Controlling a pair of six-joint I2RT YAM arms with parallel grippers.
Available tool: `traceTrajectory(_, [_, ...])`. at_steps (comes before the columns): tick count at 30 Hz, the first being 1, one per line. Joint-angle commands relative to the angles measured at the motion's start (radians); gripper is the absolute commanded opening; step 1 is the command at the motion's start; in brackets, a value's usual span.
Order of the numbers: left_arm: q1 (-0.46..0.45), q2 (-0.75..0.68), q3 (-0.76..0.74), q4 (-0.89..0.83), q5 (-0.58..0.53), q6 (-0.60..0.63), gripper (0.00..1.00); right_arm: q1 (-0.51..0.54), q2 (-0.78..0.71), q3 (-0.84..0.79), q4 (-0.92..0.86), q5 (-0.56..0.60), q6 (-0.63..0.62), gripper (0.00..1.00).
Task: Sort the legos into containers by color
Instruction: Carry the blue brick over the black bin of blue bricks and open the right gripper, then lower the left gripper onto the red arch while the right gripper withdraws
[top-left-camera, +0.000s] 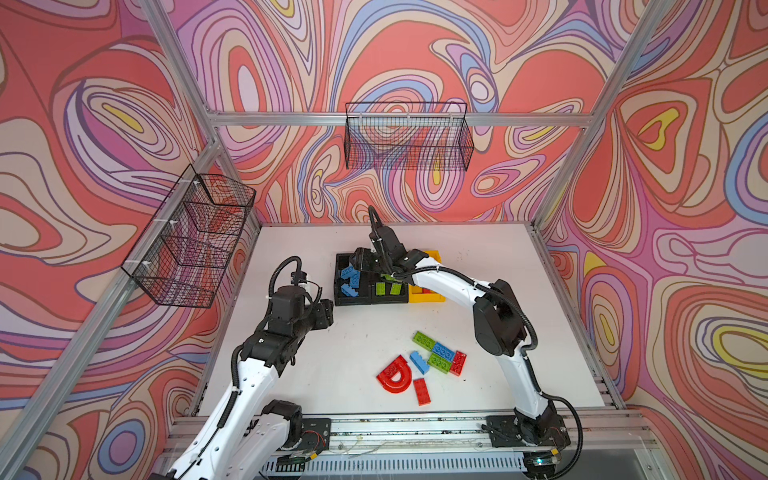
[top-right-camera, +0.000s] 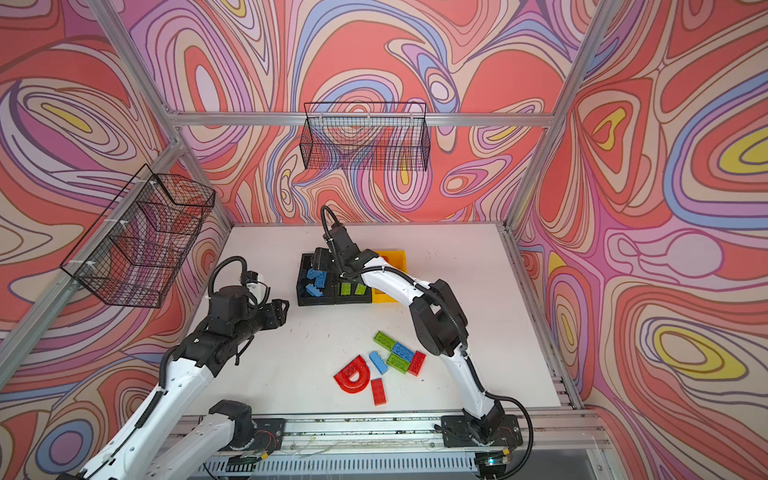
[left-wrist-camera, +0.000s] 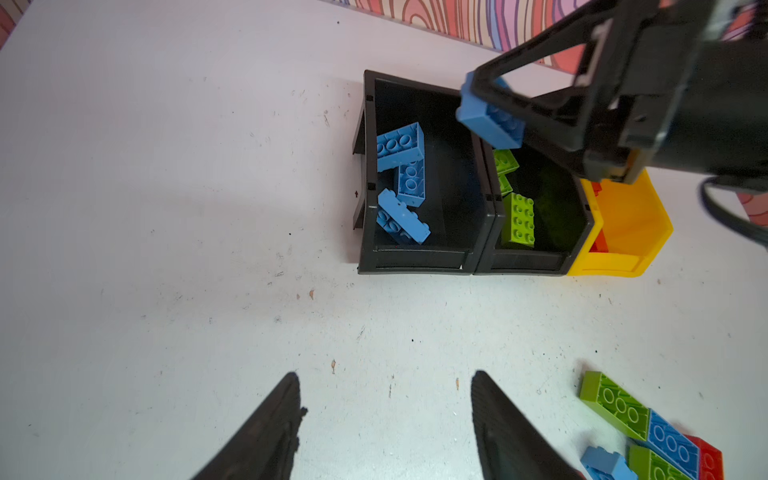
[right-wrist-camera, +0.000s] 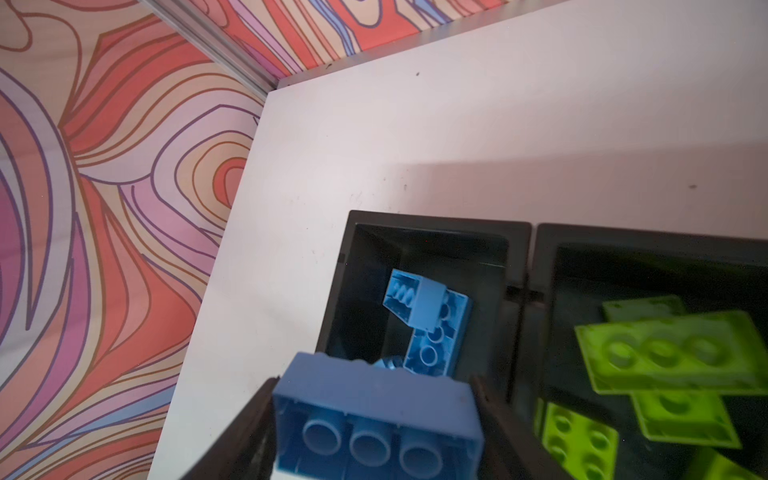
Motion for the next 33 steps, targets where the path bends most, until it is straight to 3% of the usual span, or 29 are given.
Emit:
traceTrajectory(1, [0.000, -0.008, 0.000, -0.071, -0.005, 0.005, 0.67, 0.012, 0.056, 0.068, 0.039, -0.033, -0.020, 0.60])
traceTrajectory(11, [-0.005, 0.030, 0.010, -0.055, 0.010, 0.010, 0.66, 0.012, 0.058, 0.098, -0.014, -0.012, -0.082, 0.90])
traceTrajectory(17, [-0.046, 0.022, 0.025, -0.046, -0.016, 0.054, 0.66, -0.001, -0.048, 0.021, -0.002, 0.027, -0.104, 0.95])
traceTrajectory(23, [-0.264, 0.089, 0.049, -0.002, -0.139, 0.151, 0.67, -0.090, -0.285, -0.247, 0.035, 0.098, -0.108, 0.94])
traceTrajectory(26, [-0.370, 0.148, 0.043, 0.047, -0.132, 0.172, 0.69, -0.153, -0.428, -0.417, 0.044, 0.143, -0.114, 0.94])
traceTrajectory(29, [-0.485, 0.208, 0.052, 0.055, -0.122, 0.198, 0.80, -0.220, -0.560, -0.559, 0.037, 0.165, -0.117, 0.94])
traceTrajectory(33, [-0.608, 0.253, 0.038, 0.058, -0.077, 0.215, 0.82, -0.289, -0.666, -0.674, -0.005, 0.204, -0.137, 0.94])
